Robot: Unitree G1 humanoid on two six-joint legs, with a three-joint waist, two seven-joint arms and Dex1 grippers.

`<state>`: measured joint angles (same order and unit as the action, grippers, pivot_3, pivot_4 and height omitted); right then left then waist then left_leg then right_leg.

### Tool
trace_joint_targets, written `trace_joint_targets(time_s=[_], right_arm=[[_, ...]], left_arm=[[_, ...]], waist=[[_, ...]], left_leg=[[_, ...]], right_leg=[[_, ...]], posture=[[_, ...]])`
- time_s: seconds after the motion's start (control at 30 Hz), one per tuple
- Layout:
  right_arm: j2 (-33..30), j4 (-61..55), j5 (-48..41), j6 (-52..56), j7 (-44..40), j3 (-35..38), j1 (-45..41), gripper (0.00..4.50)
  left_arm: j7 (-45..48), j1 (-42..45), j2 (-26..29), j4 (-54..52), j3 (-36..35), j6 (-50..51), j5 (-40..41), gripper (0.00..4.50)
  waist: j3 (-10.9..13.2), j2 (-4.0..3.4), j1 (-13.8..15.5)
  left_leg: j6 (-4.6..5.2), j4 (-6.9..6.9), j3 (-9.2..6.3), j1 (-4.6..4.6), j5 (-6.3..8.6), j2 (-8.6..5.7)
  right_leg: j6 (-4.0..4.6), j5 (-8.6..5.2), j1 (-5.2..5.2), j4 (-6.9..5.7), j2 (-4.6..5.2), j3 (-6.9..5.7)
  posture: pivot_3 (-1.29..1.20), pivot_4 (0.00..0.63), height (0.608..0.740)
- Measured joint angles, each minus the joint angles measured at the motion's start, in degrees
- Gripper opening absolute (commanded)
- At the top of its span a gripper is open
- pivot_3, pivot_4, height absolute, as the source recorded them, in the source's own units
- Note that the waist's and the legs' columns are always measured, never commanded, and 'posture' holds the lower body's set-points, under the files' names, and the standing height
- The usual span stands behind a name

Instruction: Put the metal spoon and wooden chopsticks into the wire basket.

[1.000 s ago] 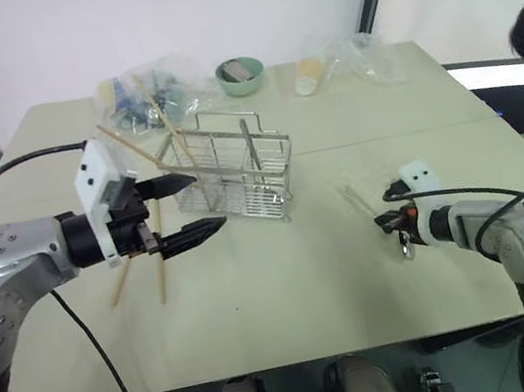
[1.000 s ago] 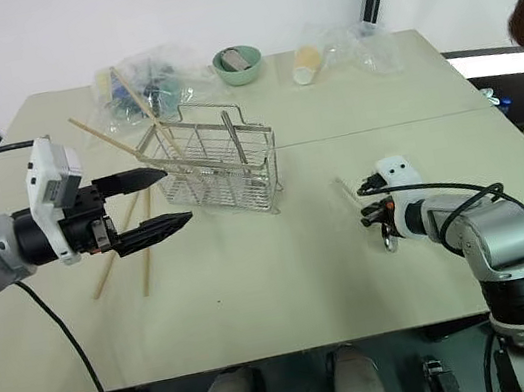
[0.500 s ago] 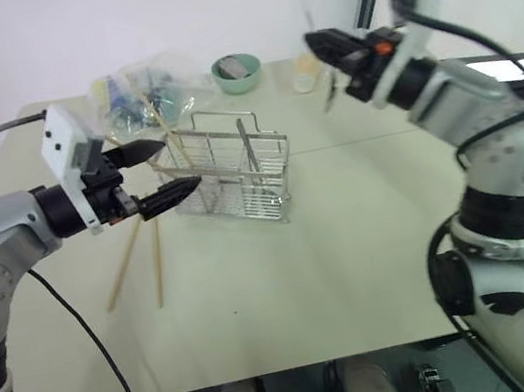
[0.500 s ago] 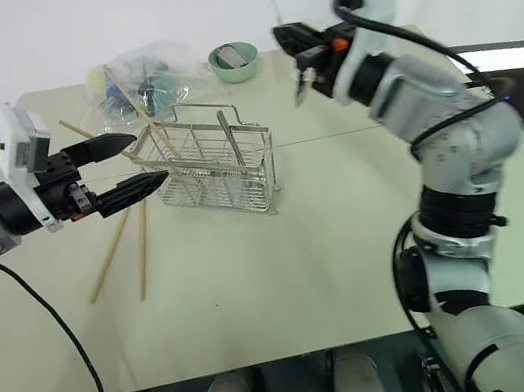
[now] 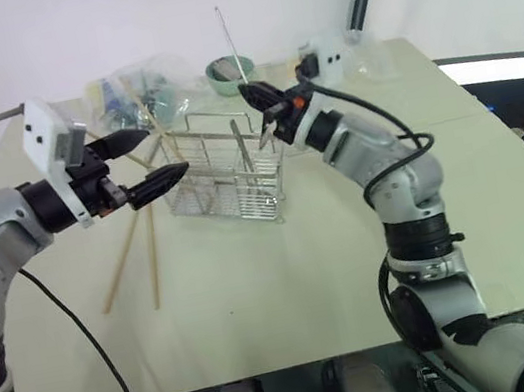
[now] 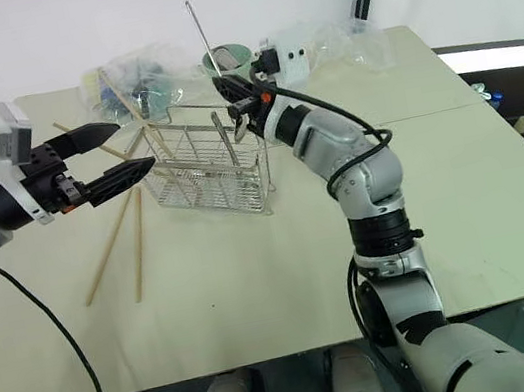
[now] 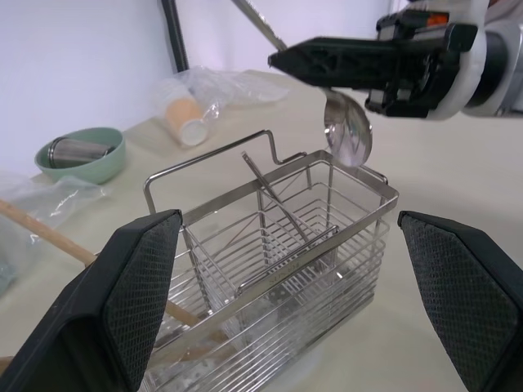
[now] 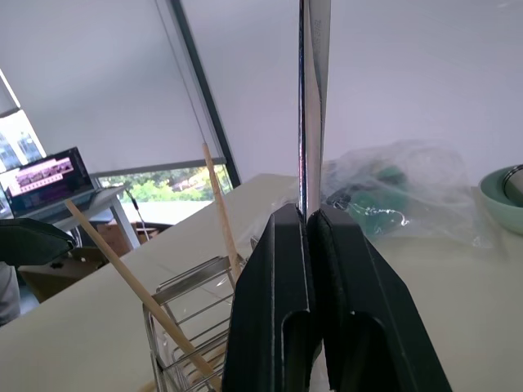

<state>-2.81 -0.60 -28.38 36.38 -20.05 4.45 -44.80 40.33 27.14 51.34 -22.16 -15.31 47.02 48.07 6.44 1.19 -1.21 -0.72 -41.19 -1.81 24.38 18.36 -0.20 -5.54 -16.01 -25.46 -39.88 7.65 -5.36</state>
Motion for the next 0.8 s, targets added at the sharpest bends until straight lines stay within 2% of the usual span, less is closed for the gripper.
trace_joint_targets(time_s=[0.03,0.07,0.1,0.3,0.4,0.53,0.63,0.8], right_arm=[[0.4,1.0,0.2,-1.3,-0.1,-0.2,0.3,0.72],[0.8,1.8,0.5,-2.6,-0.2,-0.2,0.6,0.95],[1.1,2.4,0.6,-3.6,-0.3,-0.1,0.9,1.4],[1.6,4.3,1.2,-6.9,0.4,0.2,1.6,4.47],[0.8,4.3,1.1,-6.7,1.3,0.8,1.6,4.47],[-3.8,1.9,-0.3,-4.4,1.1,3.0,1.6,4.47],[-10.2,-2.3,-3.8,-1.1,-2.2,5.2,0.7,4.47],[-27.4,-11.5,-11.6,5.4,-15.3,7.3,-0.1,4.47]], left_arm=[[-0.2,0.0,0.0,-0.3,-0.1,0.0,0.0,4.5],[-0.4,0.0,0.0,-0.5,-0.1,0.1,0.1,4.5],[-0.6,0.0,0.0,-0.5,-0.2,0.2,0.1,4.5],[-1.2,0.3,0.0,-0.4,-0.4,0.4,0.2,4.5],[-1.7,0.4,0.0,-0.4,-1.3,0.4,0.2,4.5],[-3.4,0.4,-0.5,-0.2,-2.1,0.6,0.2,4.5],[-6.3,0.6,-1.5,1.2,-4.9,1.7,1.3,4.5],[-15.5,3.2,-3.0,5.1,-11.2,4.0,1.7,4.5]], waist=[[0.0,0.0,0.0],[0.0,-0.01,0.0],[0.0,0.0,0.0],[0.0,0.0,0.1],[0.0,0.0,0.1],[0.0,0.0,0.3],[0.0,0.0,0.2],[0.0,0.07,0.4]], left_leg=[[0.0,-0.01,0.0,0.0,0.0,0.01],[0.0,-0.02,0.0,0.01,0.0,0.01],[0.0,-0.04,-0.01,0.0,0.0,0.01],[0.0,-0.1,-0.02,0.0,0.0,0.0],[0.0,-0.1,-0.03,0.0,0.0,0.0],[0.0,-0.11,-0.03,0.02,0.0,-0.01],[0.0,-0.1,0.01,0.04,0.0,-0.02],[0.01,0.03,-0.02,-0.04,0.01,0.01]], right_leg=[[0.0,0.0,-0.02,-0.03,0.0,0.0],[0.0,-0.01,-0.04,-0.05,0.0,0.0],[0.01,-0.01,-0.03,-0.09,0.0,0.0],[0.02,-0.02,-0.03,-0.1,0.01,0.0],[0.02,-0.02,-0.04,-0.11,0.0,0.0],[0.02,-0.02,-0.01,-0.1,0.03,0.0],[0.0,-0.02,-0.01,-0.05,0.04,0.0],[-0.04,-0.04,0.09,0.05,0.02,-0.04]], posture=[[0.0,0.15,0.633],[0.0,0.15,0.633],[0.0,0.15,0.633],[0.0,0.15,0.633],[0.0,0.15,0.633],[0.0,0.15,0.633],[0.0,0.15,0.633],[0.0,0.15,0.633]])
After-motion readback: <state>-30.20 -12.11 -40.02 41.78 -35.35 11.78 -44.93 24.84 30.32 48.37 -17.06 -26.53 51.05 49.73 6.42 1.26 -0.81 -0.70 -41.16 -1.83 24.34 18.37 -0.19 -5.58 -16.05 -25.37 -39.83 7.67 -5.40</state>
